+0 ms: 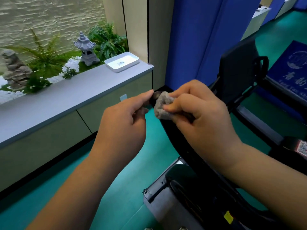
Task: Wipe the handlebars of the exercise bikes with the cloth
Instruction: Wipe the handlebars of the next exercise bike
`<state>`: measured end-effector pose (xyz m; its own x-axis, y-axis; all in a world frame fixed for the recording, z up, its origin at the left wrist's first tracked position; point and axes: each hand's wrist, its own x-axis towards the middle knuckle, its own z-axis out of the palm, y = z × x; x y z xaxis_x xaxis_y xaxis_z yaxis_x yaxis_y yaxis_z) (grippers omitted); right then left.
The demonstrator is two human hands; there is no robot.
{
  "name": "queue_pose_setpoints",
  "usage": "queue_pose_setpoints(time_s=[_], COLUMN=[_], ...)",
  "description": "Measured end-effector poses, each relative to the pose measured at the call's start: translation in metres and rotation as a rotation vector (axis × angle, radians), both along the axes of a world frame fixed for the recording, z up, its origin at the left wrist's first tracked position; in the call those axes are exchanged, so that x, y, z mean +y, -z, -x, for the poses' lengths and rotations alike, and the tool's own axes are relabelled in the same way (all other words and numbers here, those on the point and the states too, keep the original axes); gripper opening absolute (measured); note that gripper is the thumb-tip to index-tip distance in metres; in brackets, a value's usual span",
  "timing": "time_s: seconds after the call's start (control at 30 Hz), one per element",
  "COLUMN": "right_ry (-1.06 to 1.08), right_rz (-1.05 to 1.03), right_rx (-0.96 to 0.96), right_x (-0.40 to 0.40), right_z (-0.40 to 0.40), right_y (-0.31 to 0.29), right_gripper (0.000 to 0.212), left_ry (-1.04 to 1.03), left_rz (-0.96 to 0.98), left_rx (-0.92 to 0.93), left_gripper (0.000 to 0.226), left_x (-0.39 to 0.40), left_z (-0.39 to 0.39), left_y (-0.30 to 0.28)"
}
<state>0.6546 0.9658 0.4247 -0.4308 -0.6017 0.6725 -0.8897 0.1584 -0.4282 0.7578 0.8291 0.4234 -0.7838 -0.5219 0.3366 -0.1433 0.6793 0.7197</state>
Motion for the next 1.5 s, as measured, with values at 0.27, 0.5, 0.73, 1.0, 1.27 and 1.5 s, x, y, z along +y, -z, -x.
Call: queue_pose_setpoints(time_s=[0.27, 0.5, 0.73, 1.0, 1.27, 1.5], right_ry=[-0.002, 0.104, 0.163, 0.146, 0.13, 0.19], right_rz=[0.095, 0.149, 0.044, -0.136, -0.162, -0.182], right_rx=[-0.043, -0.428, -0.573, -0.594, -0.558, -0.532], right_x=[0.014, 0.015, -0.001, 0.01, -0.009, -0.011], right_z=[-0.01, -0.02, -0.013, -0.022, -0.016, -0.007], right_y=[0.016, 0.02, 0.0, -0.003, -0.014, -0.011], right_gripper=[0.005, 0.012, 0.009, 0.022, 0.007, 0.01], left_ry=[-0.04, -0.046, -0.054, -0.066, -0.05, -0.039], left_rz=[-0.018, 0.008, 0.024, 0.029, 0.036, 0.046], left_rx=[0.004, -0.011, -0.025, -0.019, -0.023, -0.026], left_gripper=[0.05, 0.049, 0.05, 0.046, 0.049, 0.049], left_x=[0.007, 0.01, 0.01, 0.011, 0.011, 0.01], left_z=[-0.002, -0.003, -0.003, -0.003, -0.005, -0.005], left_y=[0.001, 0.001, -0.001, -0.001, -0.001, -0.001])
